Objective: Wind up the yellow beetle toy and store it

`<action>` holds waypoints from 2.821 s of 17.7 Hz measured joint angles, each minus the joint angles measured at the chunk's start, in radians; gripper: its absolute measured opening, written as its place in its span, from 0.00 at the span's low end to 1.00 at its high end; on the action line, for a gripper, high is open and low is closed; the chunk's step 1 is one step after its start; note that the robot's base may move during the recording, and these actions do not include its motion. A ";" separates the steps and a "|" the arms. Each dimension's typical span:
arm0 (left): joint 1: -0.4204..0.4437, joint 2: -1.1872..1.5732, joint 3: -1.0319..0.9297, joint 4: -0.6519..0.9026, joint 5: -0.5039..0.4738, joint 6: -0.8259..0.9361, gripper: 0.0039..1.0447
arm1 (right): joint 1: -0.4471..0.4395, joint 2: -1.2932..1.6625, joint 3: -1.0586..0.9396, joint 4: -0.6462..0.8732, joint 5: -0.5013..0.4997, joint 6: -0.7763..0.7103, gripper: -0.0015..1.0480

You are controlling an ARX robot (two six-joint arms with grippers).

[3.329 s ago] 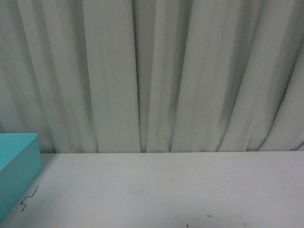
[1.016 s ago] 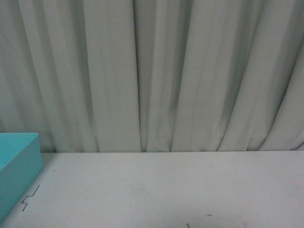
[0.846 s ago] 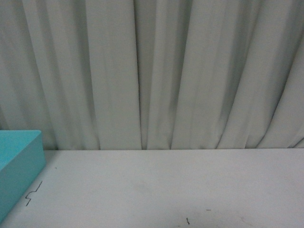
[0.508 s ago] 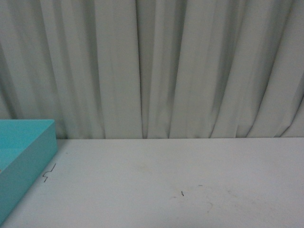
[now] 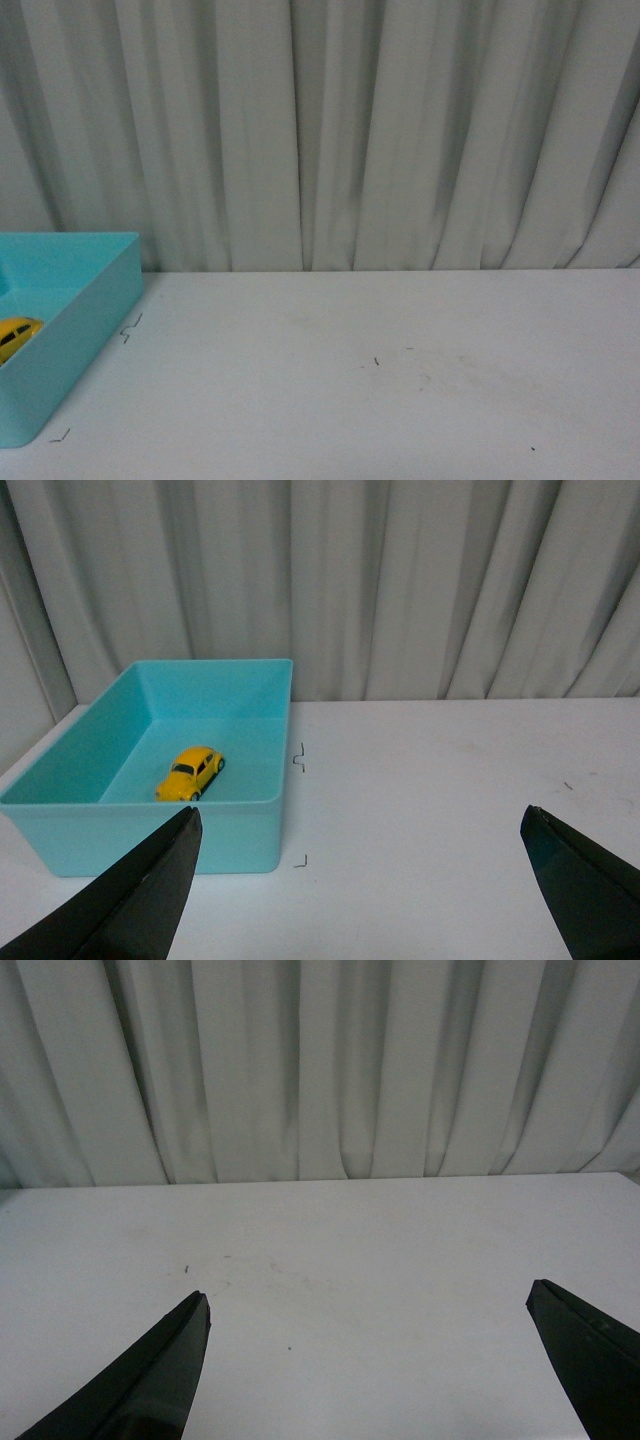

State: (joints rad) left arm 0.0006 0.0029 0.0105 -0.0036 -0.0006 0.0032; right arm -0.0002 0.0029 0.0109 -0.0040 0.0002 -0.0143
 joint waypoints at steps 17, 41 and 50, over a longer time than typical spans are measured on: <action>-0.001 0.000 0.000 0.000 0.000 0.000 0.94 | 0.000 0.000 0.000 0.000 0.000 0.000 0.94; -0.001 0.000 0.000 -0.002 0.001 0.000 0.94 | 0.000 0.000 0.000 -0.001 0.000 0.000 0.94; -0.001 0.000 0.000 0.000 0.002 -0.003 0.94 | 0.000 0.000 0.000 0.000 0.000 0.004 0.94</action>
State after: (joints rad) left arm -0.0002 0.0029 0.0105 -0.0036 0.0017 0.0006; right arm -0.0002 0.0025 0.0109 -0.0040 0.0006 -0.0105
